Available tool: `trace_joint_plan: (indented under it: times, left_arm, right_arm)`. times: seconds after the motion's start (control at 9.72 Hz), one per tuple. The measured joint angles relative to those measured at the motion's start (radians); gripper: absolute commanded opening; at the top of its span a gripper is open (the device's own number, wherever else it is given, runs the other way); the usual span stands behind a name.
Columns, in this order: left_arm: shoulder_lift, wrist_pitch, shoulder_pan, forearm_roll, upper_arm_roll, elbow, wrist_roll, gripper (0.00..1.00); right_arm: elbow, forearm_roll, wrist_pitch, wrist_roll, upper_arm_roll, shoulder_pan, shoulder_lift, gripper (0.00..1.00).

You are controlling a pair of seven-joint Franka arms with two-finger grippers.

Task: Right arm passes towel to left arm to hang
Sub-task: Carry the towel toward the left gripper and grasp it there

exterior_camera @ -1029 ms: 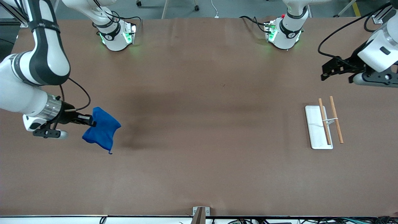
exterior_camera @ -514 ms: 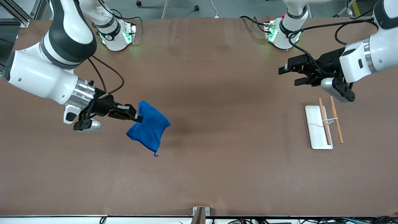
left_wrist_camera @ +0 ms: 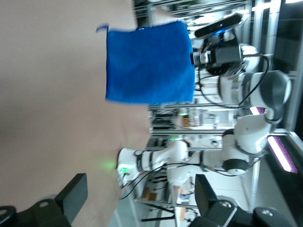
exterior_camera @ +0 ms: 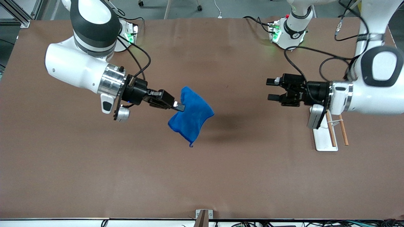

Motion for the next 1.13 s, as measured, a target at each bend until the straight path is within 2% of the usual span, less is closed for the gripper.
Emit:
trace_joint_plan:
  times: [0.1,0.31,0.51,0.72,1.13]
  left_arm:
    - [0.041,-0.006,-0.002,-0.079,-0.006,-0.001,0.079,0.87]
    - [0.102,-0.011,-0.004,-0.194,-0.062,-0.002,0.181,0.81]
    - [0.154,-0.013,-0.007,-0.239,-0.110,-0.004,0.220,0.80]
    - [0.216,-0.079,-0.007,-0.286,-0.121,-0.005,0.238,0.78]
    - [0.240,-0.191,0.008,-0.298,-0.123,-0.003,0.159,0.76]
  right_arm:
    - [0.003,0.036,0.000,0.000,0.000,0.025,0.000,0.01]
    - [0.015,0.091,0.003,0.000,0.000,0.076,0.000,0.01]
    - [0.045,0.171,0.053,-0.001,0.000,0.136,0.000,0.01]
    - [0.091,0.235,0.108,-0.001,0.000,0.199,-0.001,0.01]
    - [0.109,0.251,0.159,0.000,0.000,0.253,0.002,0.01]
